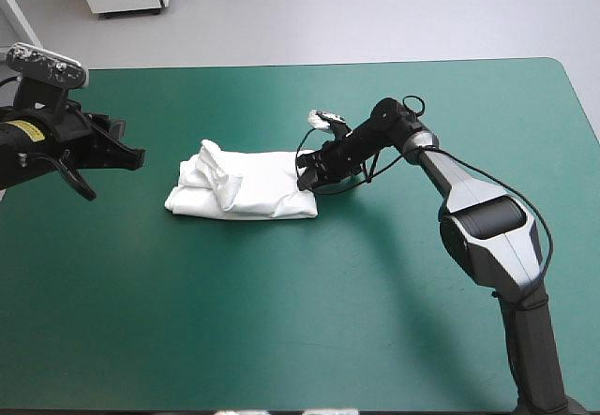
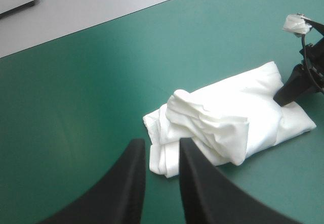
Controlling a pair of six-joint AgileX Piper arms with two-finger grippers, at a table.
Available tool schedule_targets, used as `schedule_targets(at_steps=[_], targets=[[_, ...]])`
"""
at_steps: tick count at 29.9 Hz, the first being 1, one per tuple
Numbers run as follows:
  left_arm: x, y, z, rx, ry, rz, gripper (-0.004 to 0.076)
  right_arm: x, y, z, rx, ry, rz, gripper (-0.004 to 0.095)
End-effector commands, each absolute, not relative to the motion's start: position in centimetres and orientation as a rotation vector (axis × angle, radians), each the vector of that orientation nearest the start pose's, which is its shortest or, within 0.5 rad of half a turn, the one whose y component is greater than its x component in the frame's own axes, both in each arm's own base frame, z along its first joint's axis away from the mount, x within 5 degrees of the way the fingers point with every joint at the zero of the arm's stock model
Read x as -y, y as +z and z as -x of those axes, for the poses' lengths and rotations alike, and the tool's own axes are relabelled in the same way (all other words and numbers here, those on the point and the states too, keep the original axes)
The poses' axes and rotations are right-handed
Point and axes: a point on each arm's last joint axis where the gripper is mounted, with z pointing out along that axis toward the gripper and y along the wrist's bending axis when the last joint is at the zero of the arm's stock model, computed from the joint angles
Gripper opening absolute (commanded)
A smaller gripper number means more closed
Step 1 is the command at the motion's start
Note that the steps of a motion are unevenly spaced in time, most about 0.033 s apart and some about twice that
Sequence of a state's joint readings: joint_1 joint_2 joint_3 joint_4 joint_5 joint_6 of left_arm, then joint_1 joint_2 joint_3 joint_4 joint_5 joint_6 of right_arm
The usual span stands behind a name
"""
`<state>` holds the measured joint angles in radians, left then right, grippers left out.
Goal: Fold the cloth
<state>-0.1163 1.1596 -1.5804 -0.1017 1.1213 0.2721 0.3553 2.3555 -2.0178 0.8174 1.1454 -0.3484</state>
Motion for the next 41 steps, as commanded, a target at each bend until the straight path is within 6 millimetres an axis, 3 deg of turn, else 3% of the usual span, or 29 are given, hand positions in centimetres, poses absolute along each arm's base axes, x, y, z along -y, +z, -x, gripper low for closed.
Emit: schedule_targets(at_steps=[1,5,9,15,23,32,41], targets=[[3.4,50.2,-19.5,-2.038,-0.058,-0.402,0.018,-22.2,21.1,-44.7,-2.65,0.932,0.666,-0.0008],[3.4,50.2,-19.5,-2.037,-0.057,-0.404,0.0179,-20.9,20.8,-44.9,-2.711,0.767,0.692,-0.0007],[3.4,50.2,-19.5,-2.04,-0.063,-0.405,0.0179,-18.4,22.3,-45.2,-2.743,0.638,0.661,-0.0007],[3.6,50.2,-19.5,-2.04,-0.087,-0.406,0.0179,-12.3,25.5,-45.7,-2.753,0.54,0.531,-0.0007],[4.5,50.2,-19.3,-2.028,-0.125,-0.458,0.0179,-2.4,29.8,-45.0,-2.722,0.392,0.272,-0.0007],[5.4,50.2,-19.0,-2.017,-0.144,-0.513,0.0179,7.1,30.2,-41.5,-2.763,0.293,-0.036,-0.0006],[5.3,50.2,-19.1,-2.015,-0.141,-0.512,0.0179,11.8,28.3,-36.9,-2.841,0.224,-0.213,-0.0007]])
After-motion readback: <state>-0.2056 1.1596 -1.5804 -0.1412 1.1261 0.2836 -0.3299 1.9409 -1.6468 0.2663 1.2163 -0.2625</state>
